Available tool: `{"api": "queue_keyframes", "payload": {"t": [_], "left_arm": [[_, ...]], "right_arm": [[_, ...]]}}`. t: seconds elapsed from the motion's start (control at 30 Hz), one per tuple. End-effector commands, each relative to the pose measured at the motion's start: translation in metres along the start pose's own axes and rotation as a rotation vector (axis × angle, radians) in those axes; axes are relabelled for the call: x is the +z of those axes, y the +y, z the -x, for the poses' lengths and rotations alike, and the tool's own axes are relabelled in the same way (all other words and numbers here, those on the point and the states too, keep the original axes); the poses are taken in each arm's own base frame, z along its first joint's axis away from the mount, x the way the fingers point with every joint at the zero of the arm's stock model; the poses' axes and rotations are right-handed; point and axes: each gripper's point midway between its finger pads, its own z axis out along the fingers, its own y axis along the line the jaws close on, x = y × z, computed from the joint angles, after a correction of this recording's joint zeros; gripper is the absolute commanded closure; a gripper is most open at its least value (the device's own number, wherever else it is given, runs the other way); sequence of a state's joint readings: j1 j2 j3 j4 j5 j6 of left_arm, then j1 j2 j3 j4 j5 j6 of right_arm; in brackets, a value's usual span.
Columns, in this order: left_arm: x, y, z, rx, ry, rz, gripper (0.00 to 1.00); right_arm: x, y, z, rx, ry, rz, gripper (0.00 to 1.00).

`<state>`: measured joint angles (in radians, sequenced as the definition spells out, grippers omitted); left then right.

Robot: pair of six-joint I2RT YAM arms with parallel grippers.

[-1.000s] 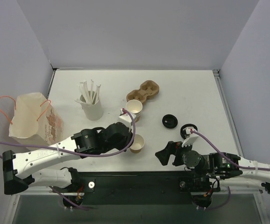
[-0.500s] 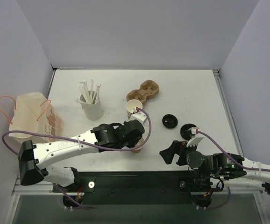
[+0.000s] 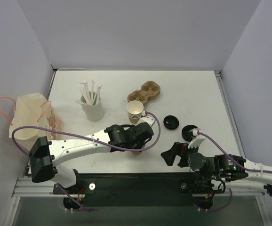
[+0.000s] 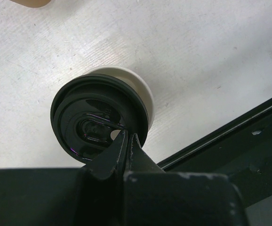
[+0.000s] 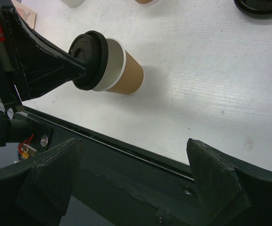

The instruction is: Pack the takeout coffee

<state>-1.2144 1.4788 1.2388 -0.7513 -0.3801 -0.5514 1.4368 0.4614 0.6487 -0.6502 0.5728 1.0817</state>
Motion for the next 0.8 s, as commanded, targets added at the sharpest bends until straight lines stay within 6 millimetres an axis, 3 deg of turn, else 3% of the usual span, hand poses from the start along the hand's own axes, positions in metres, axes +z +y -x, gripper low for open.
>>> {"api": "queue_keyframes", "payload": {"t": [0.0, 0.77], "left_arm": [[-0.006, -0.018, 0.024, -0.039, -0.057, -0.058, 1.00], [0.019, -0.025, 0.007, -0.027, 0.002, -0.062, 1.00]], "right_arm": [[0.003, -0.008, 0.002, -0.009, -0.026, -0.038, 0.01], [0.001, -0.014, 0.000, 0.001, -0.022, -0.040, 0.01]]}}
